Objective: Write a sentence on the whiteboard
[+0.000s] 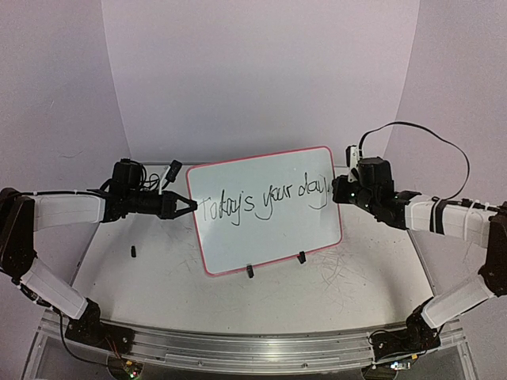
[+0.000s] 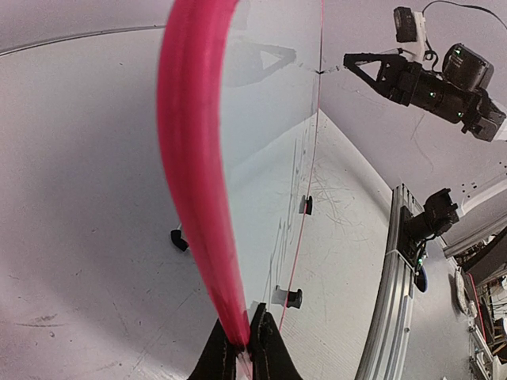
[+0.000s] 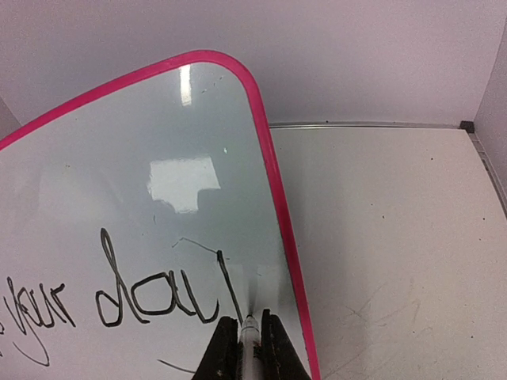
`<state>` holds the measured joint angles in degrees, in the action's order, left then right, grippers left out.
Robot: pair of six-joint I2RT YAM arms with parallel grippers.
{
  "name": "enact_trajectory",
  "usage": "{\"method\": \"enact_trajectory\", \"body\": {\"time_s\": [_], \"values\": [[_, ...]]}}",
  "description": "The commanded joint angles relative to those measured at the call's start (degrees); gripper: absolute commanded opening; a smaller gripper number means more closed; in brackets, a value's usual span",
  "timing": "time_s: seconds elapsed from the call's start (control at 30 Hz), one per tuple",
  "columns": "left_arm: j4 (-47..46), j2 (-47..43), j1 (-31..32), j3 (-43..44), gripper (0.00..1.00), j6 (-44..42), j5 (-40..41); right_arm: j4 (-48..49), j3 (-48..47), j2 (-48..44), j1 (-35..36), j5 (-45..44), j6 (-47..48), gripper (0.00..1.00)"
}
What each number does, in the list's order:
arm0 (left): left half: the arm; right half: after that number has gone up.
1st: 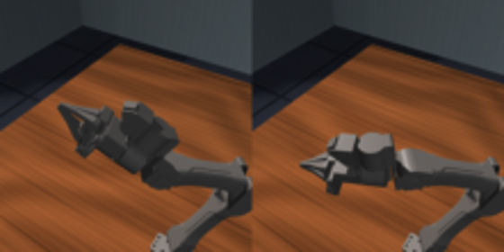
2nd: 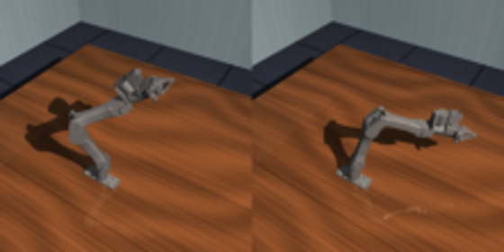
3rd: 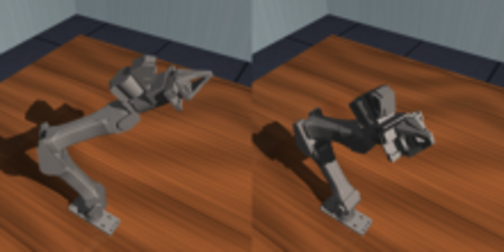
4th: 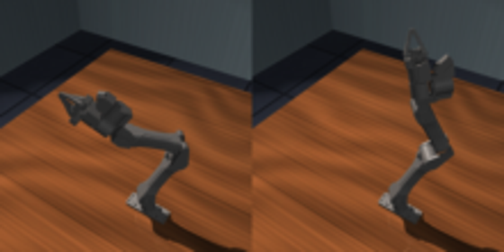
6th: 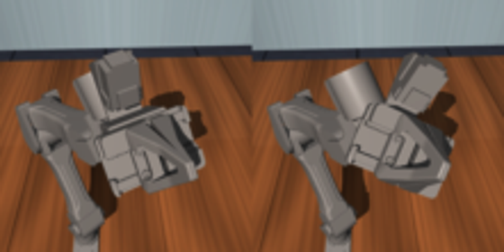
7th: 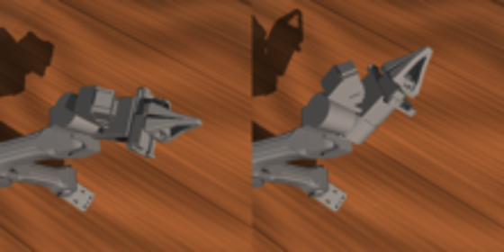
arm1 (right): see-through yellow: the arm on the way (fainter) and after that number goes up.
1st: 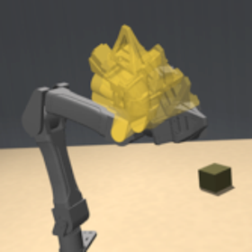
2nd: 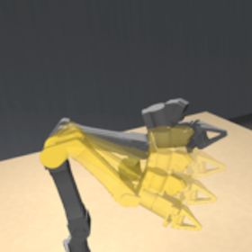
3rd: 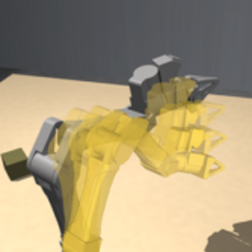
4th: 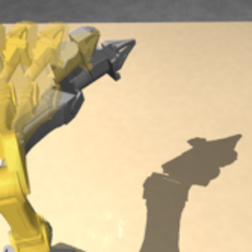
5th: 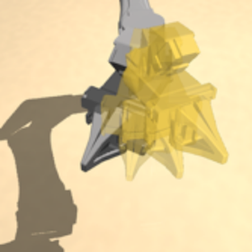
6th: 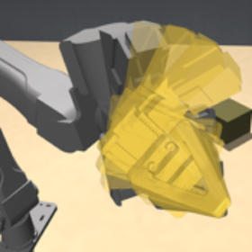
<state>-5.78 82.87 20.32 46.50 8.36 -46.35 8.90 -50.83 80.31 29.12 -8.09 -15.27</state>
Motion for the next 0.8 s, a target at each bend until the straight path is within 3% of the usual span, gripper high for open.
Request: {"method": "enact_trajectory", "body": {"time_s": [0.0,0.23,0.37,0.43,0.6,0.77], "values": [[2.1,0.4,-0.2,0.4,0.0,-3.6,8.8,3.5,-1.4,0.9,-0.5,-2.2,0.6,0.0],[2.1,0.4,-0.2,0.5,0.0,-3.4,8.6,3.7,-1.1,0.0,-0.5,-2.1,1.6,0.0],[2.1,0.0,-0.2,0.6,0.0,-3.0,8.9,-1.4,-1.9,-10.3,-0.4,3.6,0.3,0.0],[2.1,-0.5,-0.2,0.6,0.02,-2.8,9.6,-4.1,-1.3,-18.0,-0.5,2.2,1.0,0.0],[2.2,-1.6,-0.2,1.4,0.23,-2.0,11.2,-11.3,1.9,-27.2,-0.5,-7.0,5.0,0.0],[4.4,-6.5,-0.1,4.0,0.45,-0.7,13.2,-14.2,3.6,-29.8,-0.6,-6.7,4.7,0.0]]}}
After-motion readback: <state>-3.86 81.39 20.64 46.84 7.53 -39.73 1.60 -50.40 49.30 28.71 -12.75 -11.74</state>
